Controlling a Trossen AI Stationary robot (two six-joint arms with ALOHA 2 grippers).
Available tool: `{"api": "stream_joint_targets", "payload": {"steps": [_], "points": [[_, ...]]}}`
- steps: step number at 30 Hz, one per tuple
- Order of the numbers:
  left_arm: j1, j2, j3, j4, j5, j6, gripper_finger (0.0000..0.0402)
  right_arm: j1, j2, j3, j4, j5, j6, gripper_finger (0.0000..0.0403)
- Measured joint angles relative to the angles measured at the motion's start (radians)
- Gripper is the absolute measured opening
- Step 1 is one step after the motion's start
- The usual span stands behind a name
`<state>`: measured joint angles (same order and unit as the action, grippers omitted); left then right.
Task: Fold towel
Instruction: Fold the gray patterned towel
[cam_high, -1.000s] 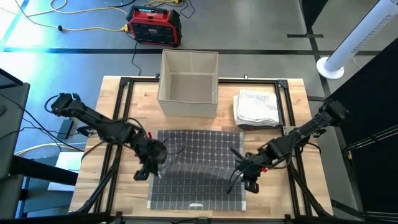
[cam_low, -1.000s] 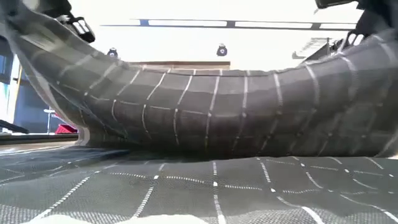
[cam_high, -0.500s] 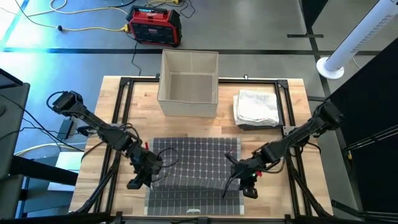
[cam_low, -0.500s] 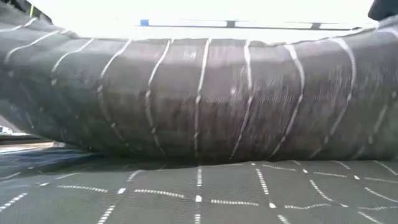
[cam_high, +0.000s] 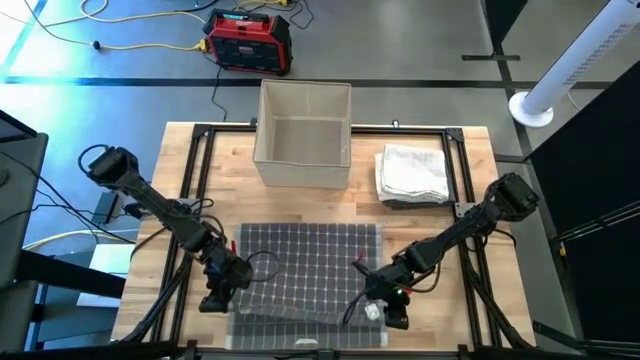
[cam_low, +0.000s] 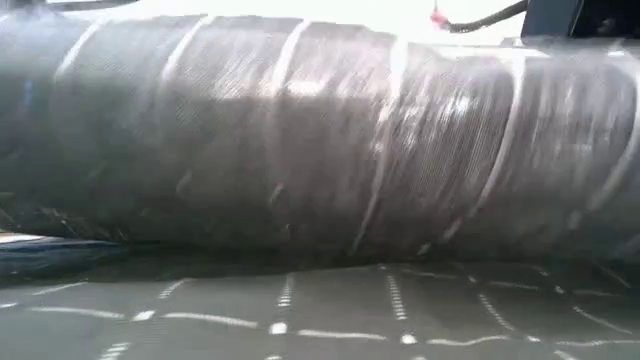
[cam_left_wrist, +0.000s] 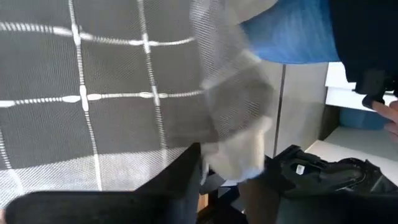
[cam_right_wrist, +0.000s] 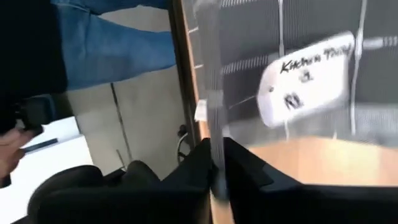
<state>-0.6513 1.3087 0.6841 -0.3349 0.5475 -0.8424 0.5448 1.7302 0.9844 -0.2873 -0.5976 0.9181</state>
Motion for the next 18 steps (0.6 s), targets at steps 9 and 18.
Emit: {"api": "stream_joint_targets", "payload": {"steps": [9,18], "points": [[-0.007,0.002,0.001,0.066,0.051,-0.097,0.0151,0.001,-0.002,0.0,-0.021,-0.041,-0.001,0.018],[-0.001,0.002,-0.007,-0.118,-0.358,0.072,0.015,-0.053,-0.003,0.001,-0.162,0.198,-0.213,0.0072]]}}
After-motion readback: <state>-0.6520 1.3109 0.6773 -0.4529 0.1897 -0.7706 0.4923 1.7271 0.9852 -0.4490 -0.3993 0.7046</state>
